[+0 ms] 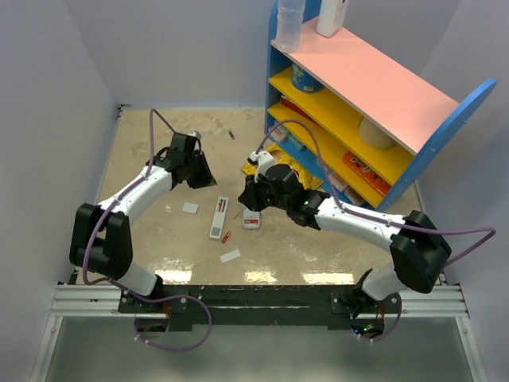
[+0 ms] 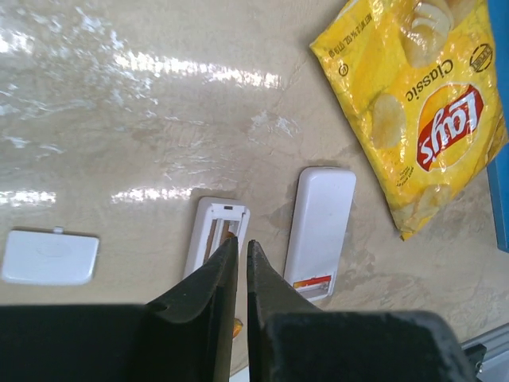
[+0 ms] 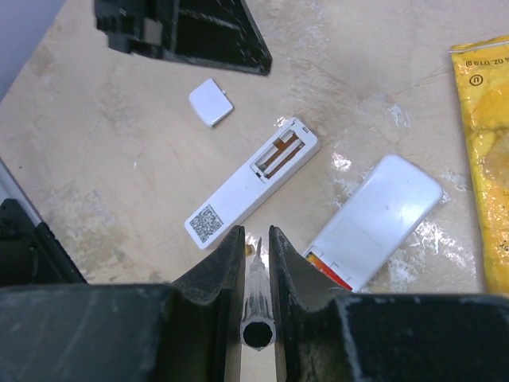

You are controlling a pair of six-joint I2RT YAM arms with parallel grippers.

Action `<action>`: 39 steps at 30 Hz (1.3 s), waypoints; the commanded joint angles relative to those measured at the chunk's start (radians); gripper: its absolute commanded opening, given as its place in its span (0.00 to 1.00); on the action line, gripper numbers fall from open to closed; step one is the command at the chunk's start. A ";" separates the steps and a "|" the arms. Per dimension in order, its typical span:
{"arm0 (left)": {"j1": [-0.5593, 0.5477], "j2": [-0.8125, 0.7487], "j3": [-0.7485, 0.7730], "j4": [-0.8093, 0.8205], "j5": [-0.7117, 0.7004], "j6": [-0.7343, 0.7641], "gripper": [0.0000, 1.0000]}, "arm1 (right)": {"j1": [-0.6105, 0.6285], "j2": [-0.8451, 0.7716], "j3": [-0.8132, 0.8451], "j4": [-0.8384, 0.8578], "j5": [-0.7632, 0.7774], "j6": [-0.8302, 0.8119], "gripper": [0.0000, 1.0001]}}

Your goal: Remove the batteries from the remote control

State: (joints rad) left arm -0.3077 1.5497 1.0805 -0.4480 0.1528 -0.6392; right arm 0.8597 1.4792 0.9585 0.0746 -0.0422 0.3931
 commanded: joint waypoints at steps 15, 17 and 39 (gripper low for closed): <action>0.030 -0.086 -0.013 0.022 0.041 0.055 0.14 | 0.107 0.133 0.105 -0.067 0.283 -0.023 0.00; 0.028 -0.080 -0.022 0.029 0.050 0.056 0.14 | 0.107 0.138 0.106 -0.094 0.315 -0.025 0.00; -0.099 0.001 -0.010 0.063 0.008 0.061 0.15 | 0.055 -0.037 -0.001 -0.254 0.444 -0.028 0.00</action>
State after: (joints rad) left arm -0.3542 1.5181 1.0485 -0.4080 0.1848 -0.5968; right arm 0.9485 1.4822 0.9859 -0.1722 0.3504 0.3752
